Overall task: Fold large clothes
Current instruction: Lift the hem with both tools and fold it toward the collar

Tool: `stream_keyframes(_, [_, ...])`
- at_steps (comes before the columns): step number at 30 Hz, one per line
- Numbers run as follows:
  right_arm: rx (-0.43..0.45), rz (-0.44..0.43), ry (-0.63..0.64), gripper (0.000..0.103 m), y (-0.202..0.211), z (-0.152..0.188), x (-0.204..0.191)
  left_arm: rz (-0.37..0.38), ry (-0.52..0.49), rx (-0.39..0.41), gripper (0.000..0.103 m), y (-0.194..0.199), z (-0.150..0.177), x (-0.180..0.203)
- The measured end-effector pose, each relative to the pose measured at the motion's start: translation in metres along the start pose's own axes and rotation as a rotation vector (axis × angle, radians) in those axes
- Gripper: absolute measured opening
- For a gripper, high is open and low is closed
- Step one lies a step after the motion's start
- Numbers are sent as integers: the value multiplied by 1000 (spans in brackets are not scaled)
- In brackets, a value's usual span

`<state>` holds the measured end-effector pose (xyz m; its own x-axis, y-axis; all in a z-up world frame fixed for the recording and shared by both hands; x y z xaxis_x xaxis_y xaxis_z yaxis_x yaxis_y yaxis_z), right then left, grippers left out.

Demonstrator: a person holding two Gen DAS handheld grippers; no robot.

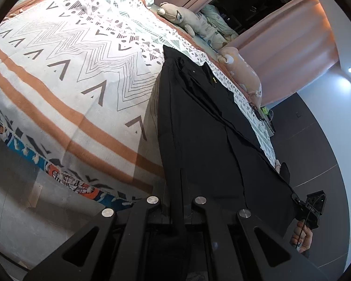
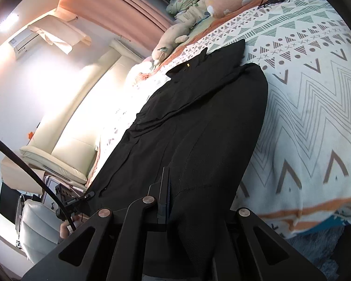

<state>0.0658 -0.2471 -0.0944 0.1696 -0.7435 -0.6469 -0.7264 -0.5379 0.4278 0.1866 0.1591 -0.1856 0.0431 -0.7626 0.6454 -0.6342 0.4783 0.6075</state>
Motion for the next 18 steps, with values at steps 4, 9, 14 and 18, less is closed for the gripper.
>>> stream_keyframes(4, [14, -11, 20, 2, 14, 13, -8, 6, -19, 15, 5, 19, 8, 7])
stream_keyframes(9, [39, -32, 17, 2, 31, 26, -17, 11, -51, 44, 5, 46, 17, 22])
stream_keyframes(14, [66, -51, 35, 2, 50, 34, -24, 27, -88, 88, 5, 77, 18, 38])
stream_keyframes(18, [94, -72, 45, 2, 65, 31, -27, 54, -105, 136, 5, 98, 11, 52])
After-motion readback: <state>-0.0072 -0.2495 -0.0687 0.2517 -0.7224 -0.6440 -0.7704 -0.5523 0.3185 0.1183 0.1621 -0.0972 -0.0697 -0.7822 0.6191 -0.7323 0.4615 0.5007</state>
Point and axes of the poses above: each gripper's, at about its wrist camera, not at the fingertips, and y roughly against the way its jaws point, x to its right, z to its underside, the point moved 6 cm from there along -y, roughly the way its jaws point
